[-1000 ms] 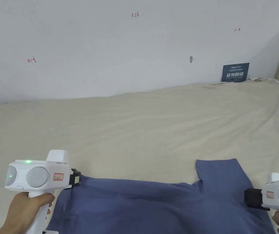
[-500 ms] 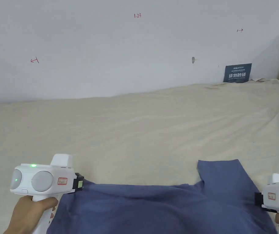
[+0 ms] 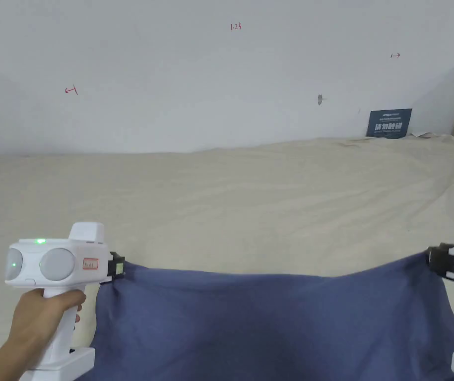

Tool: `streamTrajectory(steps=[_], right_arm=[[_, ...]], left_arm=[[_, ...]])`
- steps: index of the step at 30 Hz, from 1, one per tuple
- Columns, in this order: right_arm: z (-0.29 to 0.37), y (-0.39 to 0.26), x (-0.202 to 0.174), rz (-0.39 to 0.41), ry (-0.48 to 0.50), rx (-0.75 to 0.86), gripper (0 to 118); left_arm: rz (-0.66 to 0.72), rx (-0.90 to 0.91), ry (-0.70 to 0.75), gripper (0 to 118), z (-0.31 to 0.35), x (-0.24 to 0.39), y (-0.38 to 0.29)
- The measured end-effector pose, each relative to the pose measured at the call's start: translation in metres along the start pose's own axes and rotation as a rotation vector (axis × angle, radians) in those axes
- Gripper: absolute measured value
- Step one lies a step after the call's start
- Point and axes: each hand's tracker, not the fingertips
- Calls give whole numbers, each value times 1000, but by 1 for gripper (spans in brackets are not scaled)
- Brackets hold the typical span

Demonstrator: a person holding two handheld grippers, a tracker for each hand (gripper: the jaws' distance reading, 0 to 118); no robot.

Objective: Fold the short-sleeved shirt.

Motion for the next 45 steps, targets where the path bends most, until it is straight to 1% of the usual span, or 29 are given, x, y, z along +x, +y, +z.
streamTrajectory(steps=[3,5,7,10,13,15,17,18,19,22,23,27,31,33,37,39,45], right_arm=[[3,29,-10,52,8,37,0],[3,50,-16,60,19,57,0],[1,72,-27,66,32,81,0],[-1,106,-43,106,40,131,0],[-2,147,-55,93,50,171,0],[3,175,-70,126,37,218,0],[5,204,-77,127,32,253,0],[8,218,-83,109,37,272,0],[11,232,-87,107,39,294,0],[18,271,-102,130,19,354,0],[21,284,-107,138,12,372,0],[24,337,-113,109,10,444,0],[33,368,-124,143,-3,490,0],[36,370,-124,135,11,510,0],[27,355,-121,147,14,504,0],[14,339,-117,148,13,481,0],[-29,269,-98,150,15,372,0]], left_arm=[[36,35,22,1,16,-12,16],[49,59,37,1,30,-13,31],[43,92,62,1,41,-16,52],[28,143,104,1,57,-19,89],[9,200,140,1,74,-21,131],[0,237,157,1,88,-21,160],[-25,285,192,1,100,-21,190],[-34,309,204,1,108,-21,206],[-42,333,215,1,116,-20,219],[-58,385,238,1,135,-18,260],[-68,412,255,1,141,-16,271],[-66,460,271,1,160,-15,309],[-76,500,290,1,168,-15,325],[-61,513,280,1,168,-19,324],[-50,489,267,1,155,-23,303],[-56,475,258,1,144,-24,287],[-19,376,211,1,102,-33,224]])
